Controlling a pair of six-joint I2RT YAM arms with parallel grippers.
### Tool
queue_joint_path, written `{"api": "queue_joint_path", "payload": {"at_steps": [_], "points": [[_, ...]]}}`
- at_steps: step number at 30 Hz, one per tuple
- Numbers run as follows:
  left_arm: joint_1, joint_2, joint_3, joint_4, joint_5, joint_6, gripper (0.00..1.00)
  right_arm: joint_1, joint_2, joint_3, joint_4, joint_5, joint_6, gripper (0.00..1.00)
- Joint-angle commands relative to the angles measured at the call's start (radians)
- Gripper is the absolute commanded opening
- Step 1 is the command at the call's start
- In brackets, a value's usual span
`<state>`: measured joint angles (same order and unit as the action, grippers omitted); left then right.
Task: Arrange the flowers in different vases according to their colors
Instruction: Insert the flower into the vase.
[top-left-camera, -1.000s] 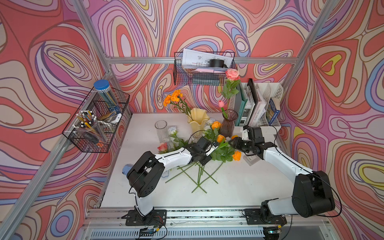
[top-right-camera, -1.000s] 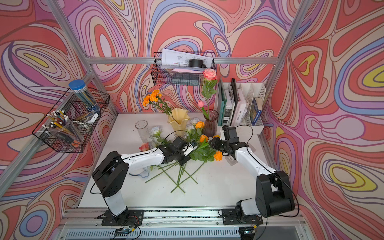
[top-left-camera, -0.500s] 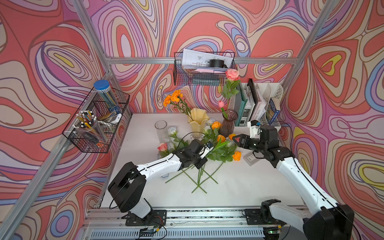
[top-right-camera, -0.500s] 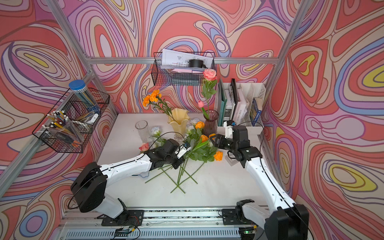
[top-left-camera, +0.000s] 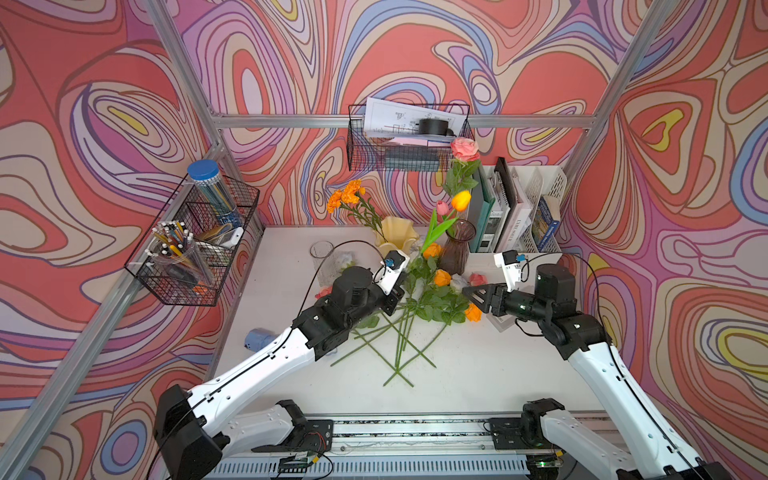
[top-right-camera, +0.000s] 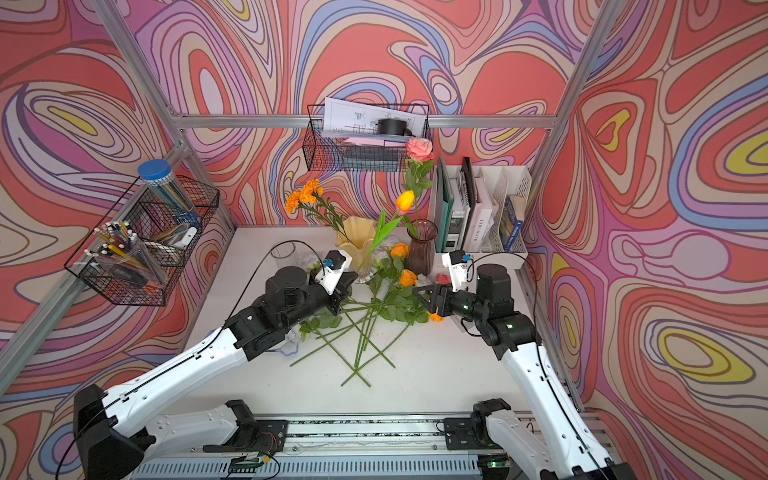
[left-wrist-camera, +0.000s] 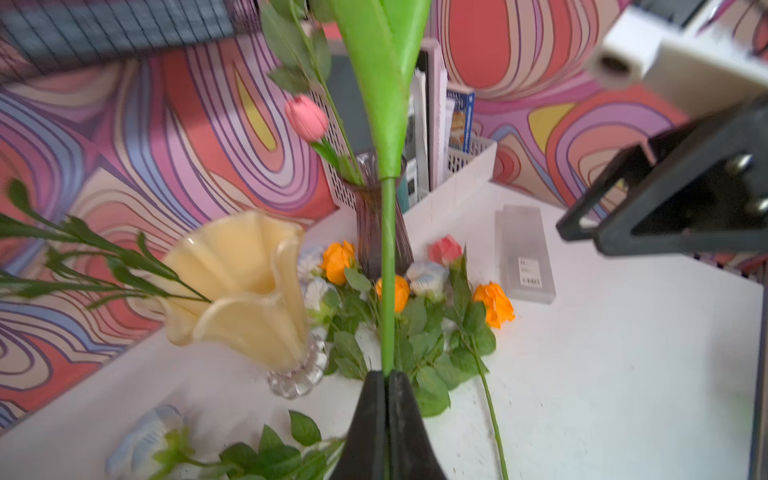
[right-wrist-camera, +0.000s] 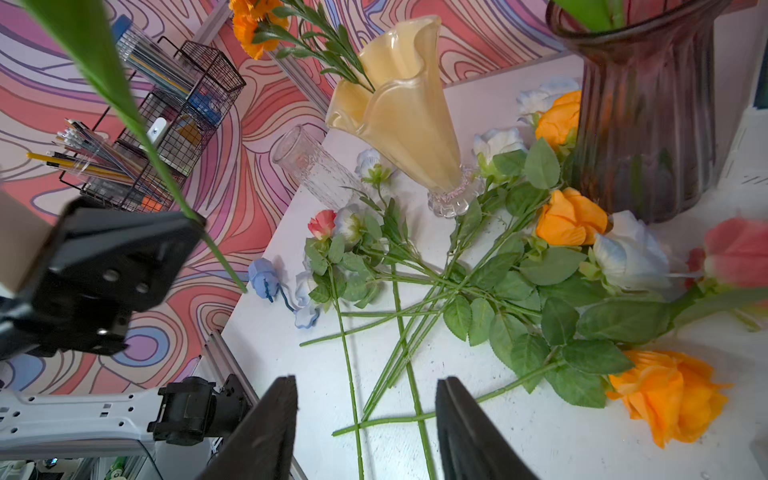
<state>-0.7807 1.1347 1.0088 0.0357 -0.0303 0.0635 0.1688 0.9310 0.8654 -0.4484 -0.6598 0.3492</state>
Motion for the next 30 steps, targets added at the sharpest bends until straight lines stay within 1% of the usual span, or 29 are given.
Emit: {"api": "queue_joint_path", "payload": {"at_steps": [1,3,6,7,9,13,18,24,30], "points": [[0.046,-0.01,0.034,0.183,-0.066,0.017,0.0,-0.005,0.029,-0.024,0.054,-0.027,0.008,0.55],[0.114,0.018,0.041,0.275,-0.027,-0.021,0.0,-0.005,0.049,-0.028,0.054,-0.027,0.008,0.55],[0.214,0.097,0.069,0.427,0.039,-0.074,0.0,-0.005,0.092,-0.026,0.054,-0.027,0.008,0.55],[0.232,0.133,0.087,0.479,0.052,-0.076,0.0,-0.004,0.107,-0.024,0.156,-0.055,0.018,0.54],[0.253,0.213,0.145,0.537,0.071,-0.07,0.0,-0.005,0.137,-0.019,0.17,-0.062,0.016,0.53],[0.274,0.378,0.269,0.626,0.124,-0.07,0.0,-0.005,0.175,-0.015,0.191,-0.064,0.011,0.53],[0.29,0.53,0.341,0.726,0.124,-0.084,0.0,-0.005,0.2,-0.016,0.195,-0.055,-0.004,0.53],[0.307,0.665,0.366,0.851,0.118,-0.1,0.0,-0.005,0.235,-0.002,0.174,-0.052,-0.035,0.53],[0.31,0.747,0.338,0.949,0.132,-0.134,0.0,-0.005,0.262,0.021,0.16,-0.05,-0.057,0.53]]}}
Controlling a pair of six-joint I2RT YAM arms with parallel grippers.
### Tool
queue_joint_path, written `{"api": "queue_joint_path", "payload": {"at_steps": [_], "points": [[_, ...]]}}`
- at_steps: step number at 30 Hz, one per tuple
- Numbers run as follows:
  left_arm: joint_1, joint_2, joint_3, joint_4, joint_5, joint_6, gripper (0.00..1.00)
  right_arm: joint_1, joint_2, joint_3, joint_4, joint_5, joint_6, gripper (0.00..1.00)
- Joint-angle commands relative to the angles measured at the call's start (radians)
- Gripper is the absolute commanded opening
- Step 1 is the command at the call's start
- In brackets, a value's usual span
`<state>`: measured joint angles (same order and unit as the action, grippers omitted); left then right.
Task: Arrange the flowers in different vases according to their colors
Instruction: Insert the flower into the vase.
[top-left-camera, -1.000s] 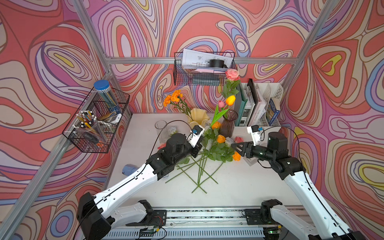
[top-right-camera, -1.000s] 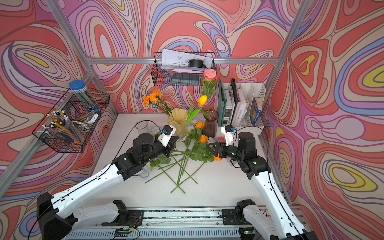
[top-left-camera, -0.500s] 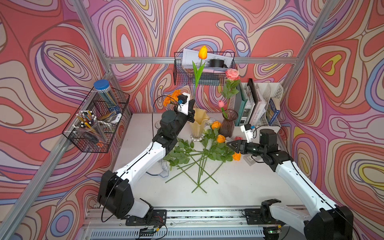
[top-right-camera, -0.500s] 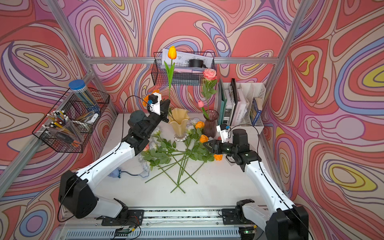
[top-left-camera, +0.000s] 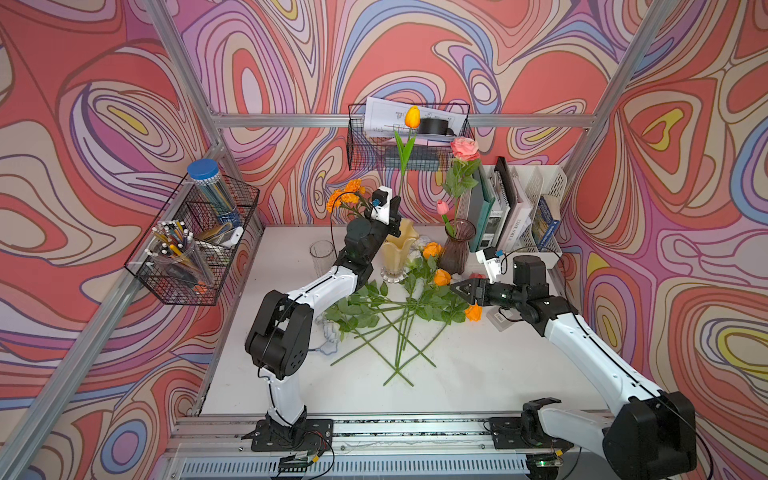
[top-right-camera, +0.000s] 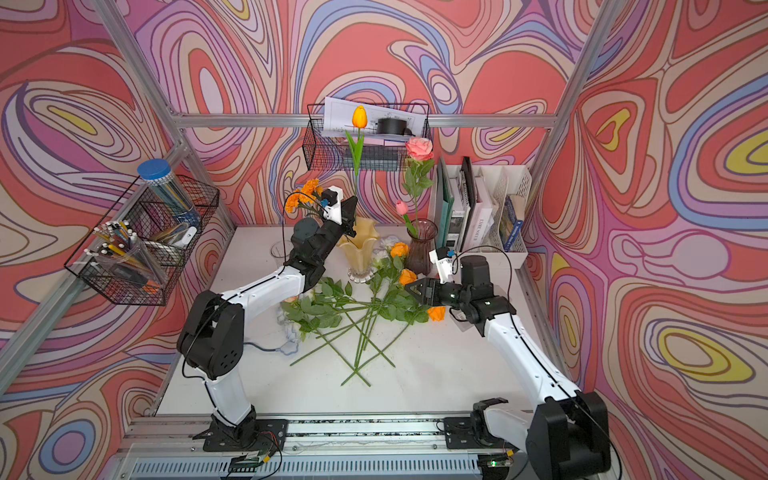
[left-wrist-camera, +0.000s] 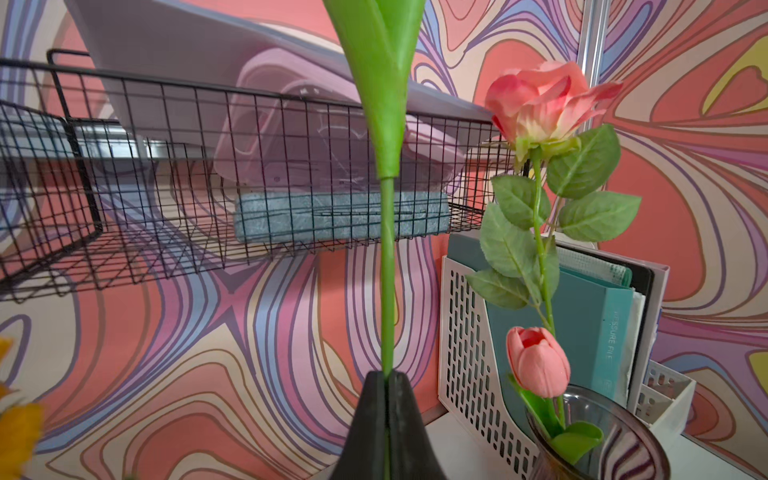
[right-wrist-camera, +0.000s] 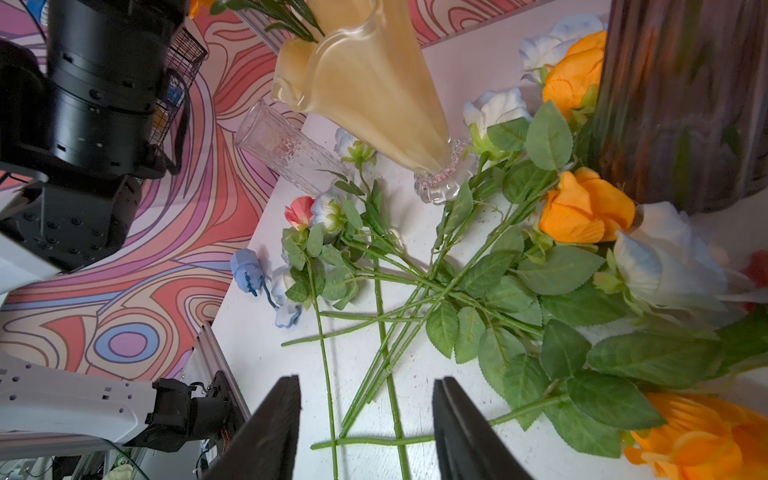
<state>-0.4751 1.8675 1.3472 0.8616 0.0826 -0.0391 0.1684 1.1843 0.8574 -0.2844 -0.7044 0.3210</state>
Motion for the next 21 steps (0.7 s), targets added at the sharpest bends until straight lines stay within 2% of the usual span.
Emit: {"api": "queue_joint_path", "payload": {"at_steps": [1,8,10,11,14,15,18,21], "points": [[0.004,0.022,-0.013,0.143,0.013,-0.038,0.0,-0.004,0.01,0.029,0.0,-0.008,-0.03,0.53],[0.004,0.04,-0.069,0.161,0.007,-0.032,0.01,-0.004,0.008,0.025,0.019,-0.02,-0.028,0.53],[0.004,0.029,-0.078,0.14,0.023,-0.04,0.08,-0.004,0.003,0.024,0.02,-0.016,-0.027,0.53],[0.003,0.02,-0.083,0.126,0.04,-0.047,0.14,-0.004,0.001,0.022,0.023,-0.015,-0.025,0.53],[0.004,-0.003,-0.112,0.105,0.043,-0.076,0.46,-0.004,-0.003,0.016,0.036,-0.018,-0.016,0.54],[0.003,-0.014,-0.122,0.095,0.049,-0.083,0.52,-0.004,-0.005,0.014,0.04,-0.018,-0.013,0.54],[0.003,-0.044,-0.153,0.056,0.05,-0.093,0.67,-0.004,-0.011,0.007,0.045,-0.022,-0.007,0.54],[-0.002,-0.093,-0.185,0.025,0.048,-0.102,0.71,-0.003,-0.024,0.001,0.044,-0.015,-0.006,0.54]]}}
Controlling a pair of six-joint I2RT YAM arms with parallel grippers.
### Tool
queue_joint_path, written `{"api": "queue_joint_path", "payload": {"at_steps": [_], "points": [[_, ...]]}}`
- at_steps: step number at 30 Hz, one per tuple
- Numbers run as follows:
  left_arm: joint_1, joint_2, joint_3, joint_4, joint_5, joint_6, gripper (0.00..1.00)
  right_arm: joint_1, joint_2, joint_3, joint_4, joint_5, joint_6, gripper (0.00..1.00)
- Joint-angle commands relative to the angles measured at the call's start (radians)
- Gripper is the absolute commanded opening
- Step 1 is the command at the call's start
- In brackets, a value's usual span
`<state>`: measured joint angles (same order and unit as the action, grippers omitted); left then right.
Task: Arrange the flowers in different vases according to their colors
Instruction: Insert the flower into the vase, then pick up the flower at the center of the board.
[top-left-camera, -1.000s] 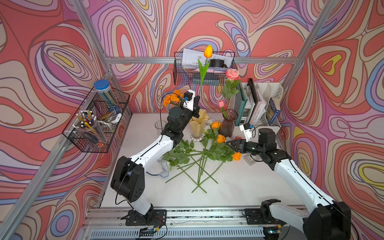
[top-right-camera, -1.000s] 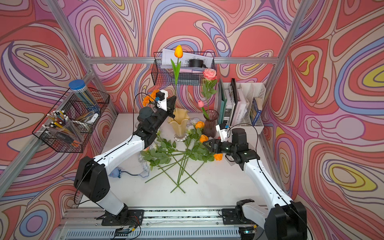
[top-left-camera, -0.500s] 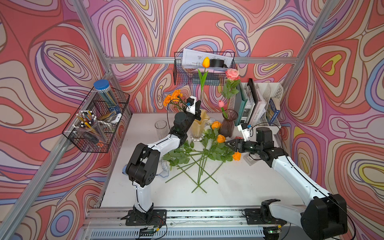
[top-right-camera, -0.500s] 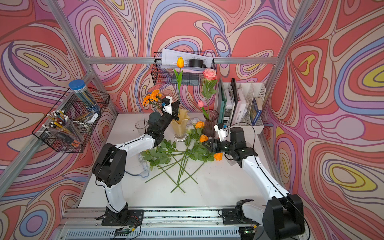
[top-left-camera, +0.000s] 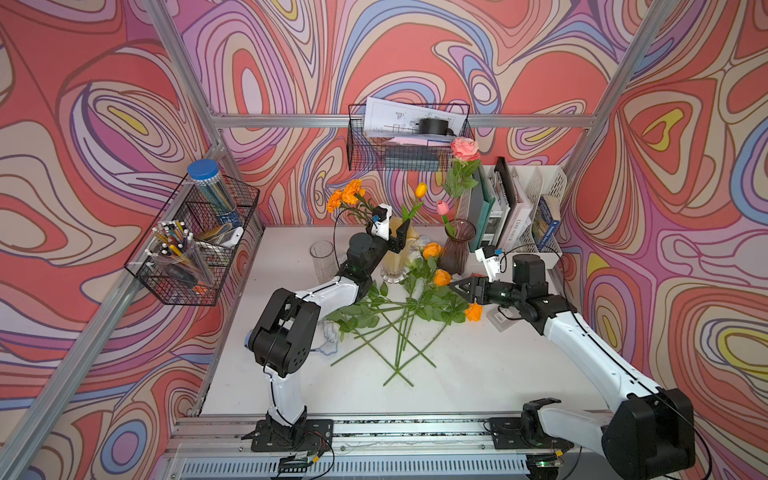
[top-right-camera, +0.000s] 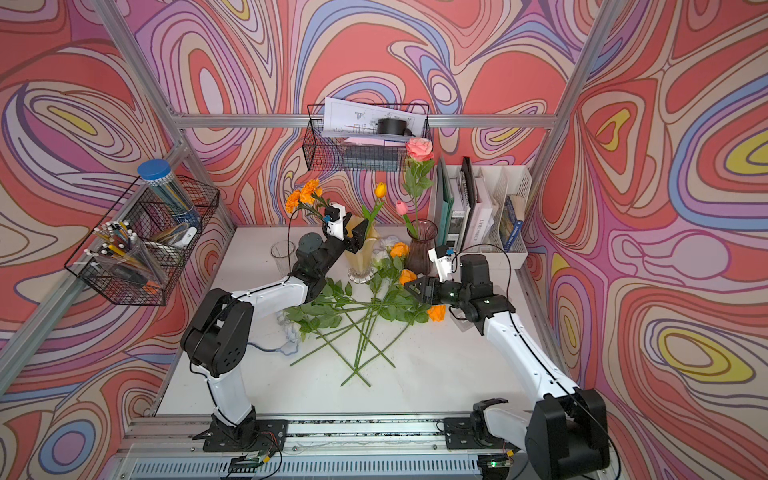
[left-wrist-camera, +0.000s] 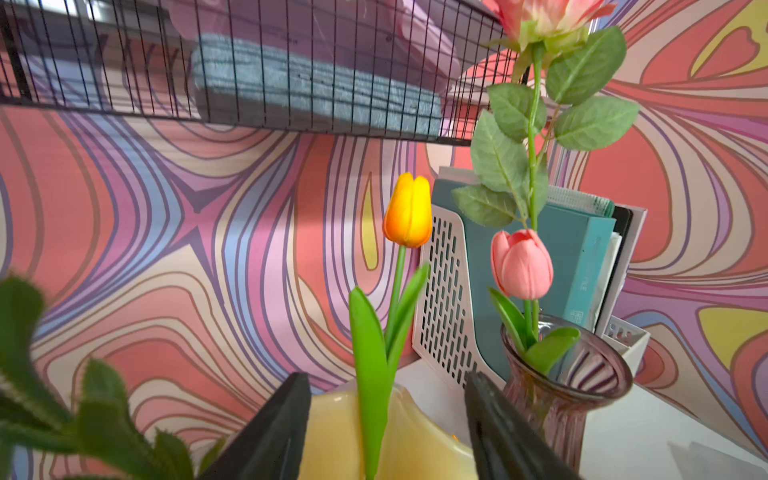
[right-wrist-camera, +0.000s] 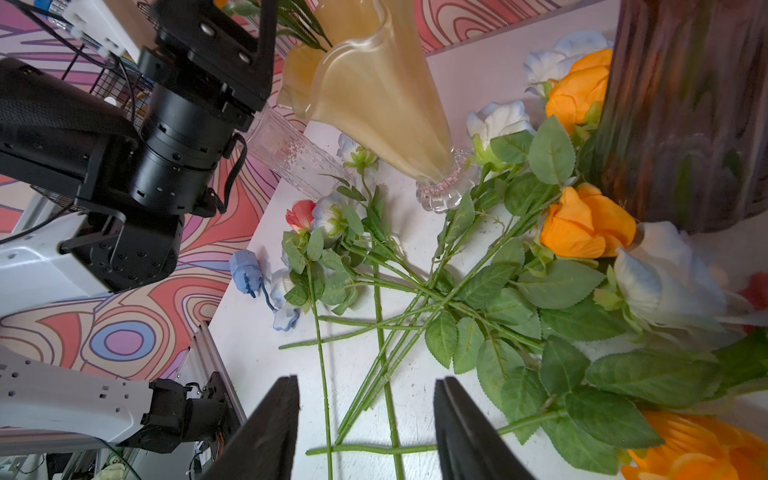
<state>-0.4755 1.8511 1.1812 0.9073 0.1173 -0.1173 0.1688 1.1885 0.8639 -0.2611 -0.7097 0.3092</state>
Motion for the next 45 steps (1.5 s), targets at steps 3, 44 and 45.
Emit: {"api": "queue_joint_path", "payload": {"at_steps": [3,44,45], "points": [[-0.029,-0.176,-0.049,-0.109,-0.017,-0.011,0.74,-0.005,-0.045,-0.01,0.017,-0.002,0.004,0.54],[-0.271,0.216,0.359,-1.233,-0.129,-0.062,0.39,-0.094,-0.026,-0.052,-0.098,0.277,0.132,0.55],[-0.269,0.23,0.382,-1.248,-0.14,-0.064,0.36,-0.096,-0.026,-0.054,-0.098,0.279,0.132,0.55]]}}
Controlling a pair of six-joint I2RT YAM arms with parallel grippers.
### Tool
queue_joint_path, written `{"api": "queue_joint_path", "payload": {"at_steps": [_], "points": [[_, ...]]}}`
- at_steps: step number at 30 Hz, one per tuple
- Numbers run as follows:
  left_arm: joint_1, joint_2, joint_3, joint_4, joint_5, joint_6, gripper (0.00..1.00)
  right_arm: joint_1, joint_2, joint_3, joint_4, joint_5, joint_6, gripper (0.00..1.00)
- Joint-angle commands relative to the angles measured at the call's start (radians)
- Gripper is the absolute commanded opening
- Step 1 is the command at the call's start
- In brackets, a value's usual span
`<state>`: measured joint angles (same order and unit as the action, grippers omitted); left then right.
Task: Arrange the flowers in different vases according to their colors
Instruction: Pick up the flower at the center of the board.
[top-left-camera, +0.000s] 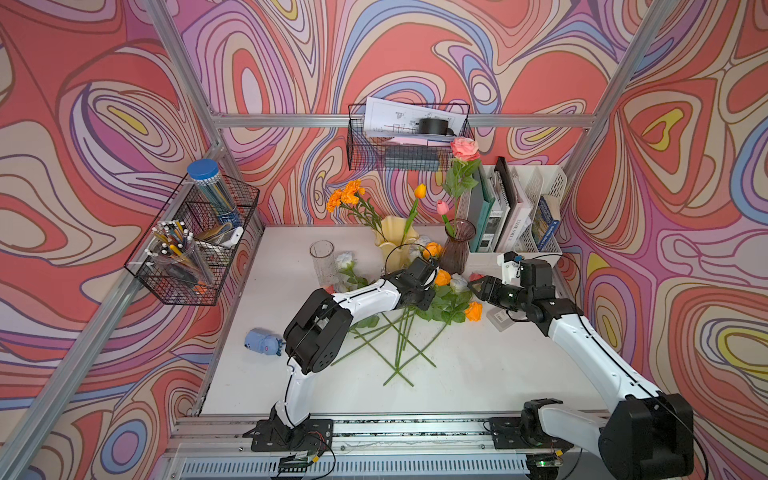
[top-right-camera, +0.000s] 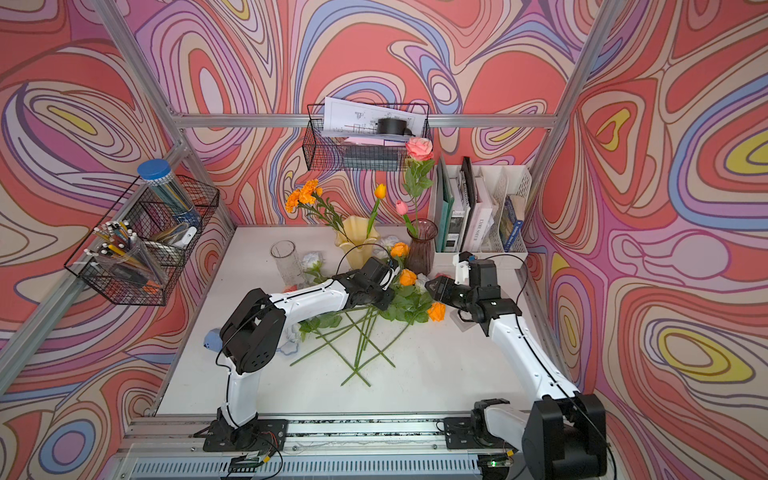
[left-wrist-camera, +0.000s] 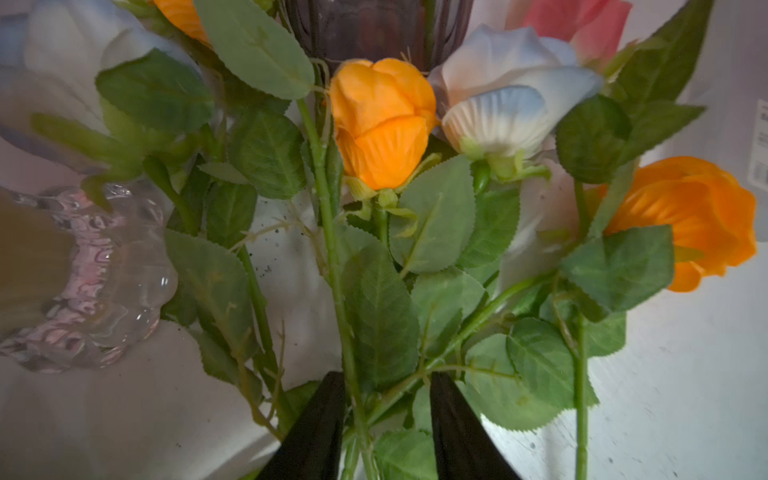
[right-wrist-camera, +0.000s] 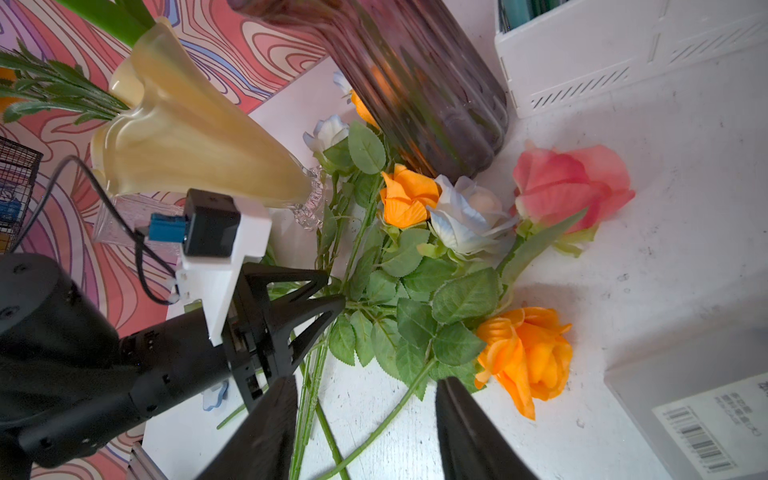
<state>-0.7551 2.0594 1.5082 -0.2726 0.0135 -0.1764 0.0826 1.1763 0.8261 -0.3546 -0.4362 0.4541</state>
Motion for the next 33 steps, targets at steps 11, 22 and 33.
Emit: {"api": "queue_joint_path", "payload": {"at_steps": [11,22,33], "points": [[0.033,0.103,0.133,-0.104,0.005,-0.014,0.31,-0.016,-0.006,-0.014,-0.004,0.0,-0.02,0.55],[0.037,0.168,0.182,-0.134,0.0,-0.015,0.31,-0.017,-0.006,-0.02,0.005,-0.007,-0.023,0.55],[0.039,0.168,0.181,-0.099,-0.009,0.004,0.05,-0.017,-0.018,-0.028,0.006,0.001,-0.023,0.54]]}}
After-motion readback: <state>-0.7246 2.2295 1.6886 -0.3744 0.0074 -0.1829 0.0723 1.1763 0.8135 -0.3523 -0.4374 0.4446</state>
